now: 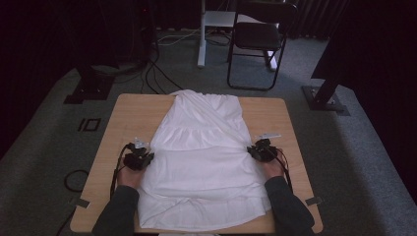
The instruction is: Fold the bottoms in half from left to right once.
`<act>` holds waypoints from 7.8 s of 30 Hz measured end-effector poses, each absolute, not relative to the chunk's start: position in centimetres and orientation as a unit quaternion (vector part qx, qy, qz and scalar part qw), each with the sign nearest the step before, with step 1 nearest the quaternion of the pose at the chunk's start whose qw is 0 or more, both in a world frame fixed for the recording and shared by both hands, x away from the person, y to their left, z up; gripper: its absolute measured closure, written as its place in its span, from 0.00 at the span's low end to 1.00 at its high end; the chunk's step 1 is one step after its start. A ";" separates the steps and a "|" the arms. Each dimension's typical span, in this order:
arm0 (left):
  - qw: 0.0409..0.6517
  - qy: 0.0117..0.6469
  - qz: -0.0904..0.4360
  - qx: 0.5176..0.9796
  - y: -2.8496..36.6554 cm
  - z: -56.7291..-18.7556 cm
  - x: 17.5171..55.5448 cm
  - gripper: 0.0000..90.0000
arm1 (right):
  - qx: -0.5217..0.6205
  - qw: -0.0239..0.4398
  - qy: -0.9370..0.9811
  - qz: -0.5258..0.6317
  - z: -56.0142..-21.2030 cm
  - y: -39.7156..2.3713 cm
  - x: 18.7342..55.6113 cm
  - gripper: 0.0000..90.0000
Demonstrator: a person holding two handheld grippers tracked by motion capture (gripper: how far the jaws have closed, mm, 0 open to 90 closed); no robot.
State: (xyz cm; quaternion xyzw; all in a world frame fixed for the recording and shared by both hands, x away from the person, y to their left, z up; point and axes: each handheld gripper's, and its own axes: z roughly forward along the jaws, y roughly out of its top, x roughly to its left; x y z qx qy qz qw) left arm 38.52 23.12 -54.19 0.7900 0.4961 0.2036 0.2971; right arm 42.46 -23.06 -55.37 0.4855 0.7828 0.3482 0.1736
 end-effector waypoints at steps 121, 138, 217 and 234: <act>0.346 0.416 0.183 0.821 17.7 -55.0 32.7 0.54 | 0.388 0.174 0.833 0.353 -52.3 -16.9 39.4 0.45; 0.380 0.405 0.134 0.821 17.3 -55.5 32.3 0.52 | 0.490 0.240 0.743 0.388 -50.4 -23.4 41.0 0.98; 0.338 0.368 0.196 0.843 16.0 -55.4 31.1 0.96 | 0.480 0.183 0.779 0.359 -53.4 -19.3 43.5 0.95; 0.369 0.375 0.177 0.832 13.0 -51.1 36.7 0.69 | 0.476 0.158 0.795 0.341 -55.0 -18.6 43.5 0.94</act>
